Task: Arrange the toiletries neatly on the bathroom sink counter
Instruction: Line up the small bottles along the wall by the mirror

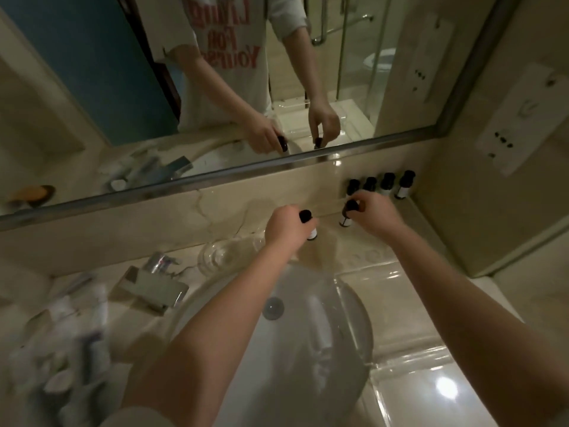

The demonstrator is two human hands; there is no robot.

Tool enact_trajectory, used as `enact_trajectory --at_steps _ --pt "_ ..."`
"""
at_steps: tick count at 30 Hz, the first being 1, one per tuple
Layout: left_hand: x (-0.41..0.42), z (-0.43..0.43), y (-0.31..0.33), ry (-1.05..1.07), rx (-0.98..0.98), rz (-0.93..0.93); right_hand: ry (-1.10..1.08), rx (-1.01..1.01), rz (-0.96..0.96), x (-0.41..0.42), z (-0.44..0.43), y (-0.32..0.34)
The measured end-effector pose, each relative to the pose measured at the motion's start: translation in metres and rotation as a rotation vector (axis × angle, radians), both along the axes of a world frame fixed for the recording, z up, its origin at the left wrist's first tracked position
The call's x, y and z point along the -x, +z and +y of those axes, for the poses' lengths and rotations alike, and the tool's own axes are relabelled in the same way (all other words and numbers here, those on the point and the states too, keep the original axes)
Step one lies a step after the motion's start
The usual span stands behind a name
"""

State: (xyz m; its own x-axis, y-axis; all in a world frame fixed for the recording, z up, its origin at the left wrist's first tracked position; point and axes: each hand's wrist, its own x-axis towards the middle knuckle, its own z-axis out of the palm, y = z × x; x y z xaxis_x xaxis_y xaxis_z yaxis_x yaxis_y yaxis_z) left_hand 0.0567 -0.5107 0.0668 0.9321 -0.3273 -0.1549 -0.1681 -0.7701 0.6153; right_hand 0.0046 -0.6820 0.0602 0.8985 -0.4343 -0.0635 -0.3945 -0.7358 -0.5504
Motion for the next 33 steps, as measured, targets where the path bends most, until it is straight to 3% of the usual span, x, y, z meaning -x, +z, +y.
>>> enact_trajectory --at_steps 8,17,25,33 --pt "-0.026 -0.05 -0.024 -0.119 -0.146 0.026 0.089 0.06 0.114 -0.024 -0.03 -0.018" --pt "-0.034 -0.048 -0.024 -0.232 -0.238 0.011 0.209 0.177 0.115 -0.021 -0.046 -0.01" --pt "-0.04 -0.044 -0.011 -0.399 -0.175 0.03 0.426 0.418 0.162 -0.034 -0.045 0.004" --pt "-0.036 -0.046 -0.013 -0.383 -0.187 -0.036 0.404 0.407 0.161 -0.033 -0.044 -0.002"
